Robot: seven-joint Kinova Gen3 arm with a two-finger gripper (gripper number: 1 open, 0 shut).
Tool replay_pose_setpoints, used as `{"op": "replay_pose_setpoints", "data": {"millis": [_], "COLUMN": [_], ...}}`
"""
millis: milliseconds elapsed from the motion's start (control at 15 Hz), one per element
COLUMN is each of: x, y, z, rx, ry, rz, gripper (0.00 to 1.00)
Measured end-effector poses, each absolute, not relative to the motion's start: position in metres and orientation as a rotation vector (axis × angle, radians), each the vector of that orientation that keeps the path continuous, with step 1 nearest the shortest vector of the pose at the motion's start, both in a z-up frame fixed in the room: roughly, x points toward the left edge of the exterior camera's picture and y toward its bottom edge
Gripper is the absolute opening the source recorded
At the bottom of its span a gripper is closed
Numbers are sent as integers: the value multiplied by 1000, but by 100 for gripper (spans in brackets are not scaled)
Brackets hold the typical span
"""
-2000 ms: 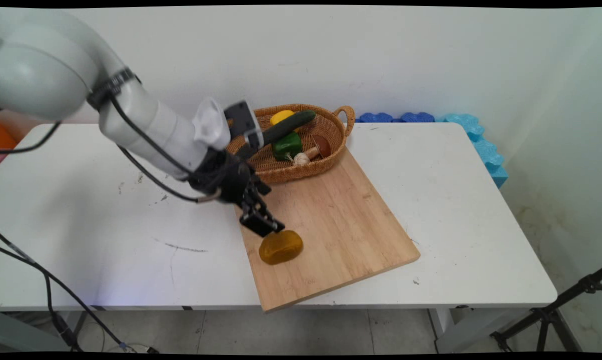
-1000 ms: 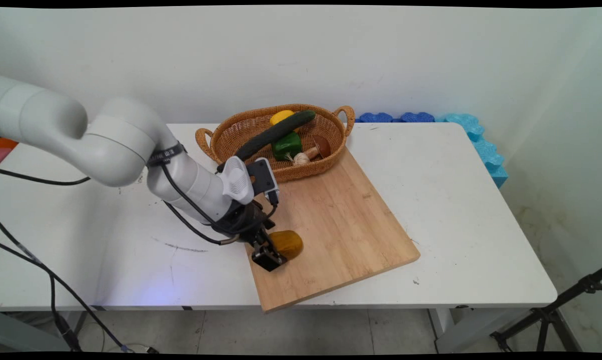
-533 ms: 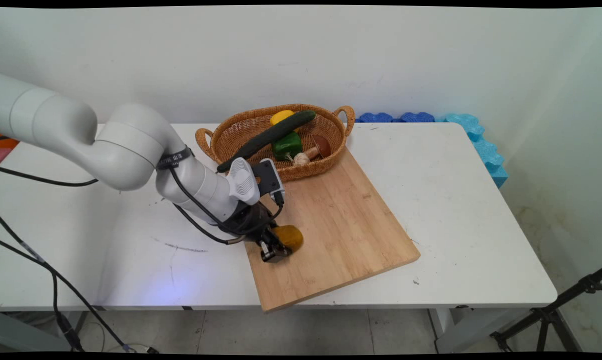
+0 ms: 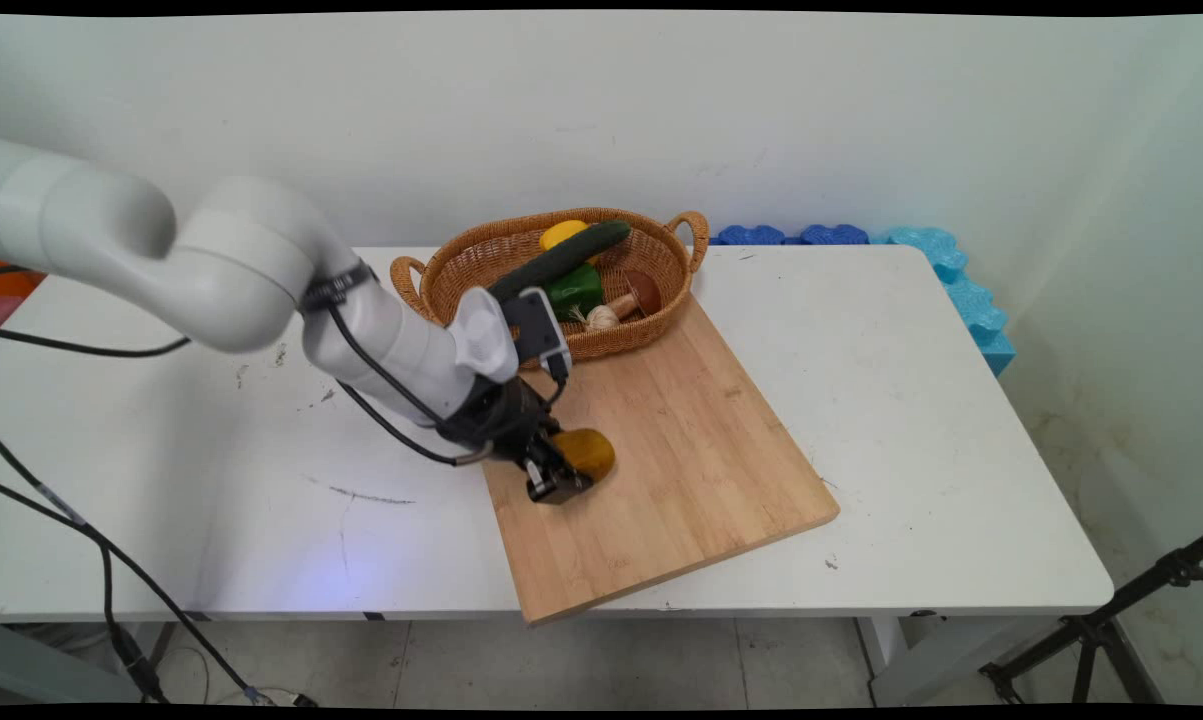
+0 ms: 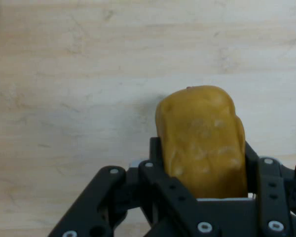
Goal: Place the picked object in the vegetable basket
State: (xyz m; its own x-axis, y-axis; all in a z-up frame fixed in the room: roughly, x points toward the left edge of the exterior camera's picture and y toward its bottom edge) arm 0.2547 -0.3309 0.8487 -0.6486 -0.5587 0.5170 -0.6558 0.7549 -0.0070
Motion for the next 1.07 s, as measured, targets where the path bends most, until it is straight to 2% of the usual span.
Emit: {"op": "replay_pose_setpoints", "data": {"millis": [533, 800, 1067], "x": [294, 332, 376], "y": [-345, -377, -413], "z": [946, 989, 1010], "rx": [895, 942, 1044], "ry": [-2376, -2331, -2297], "rz": [282, 325, 388], "gripper": [0, 0, 0]}}
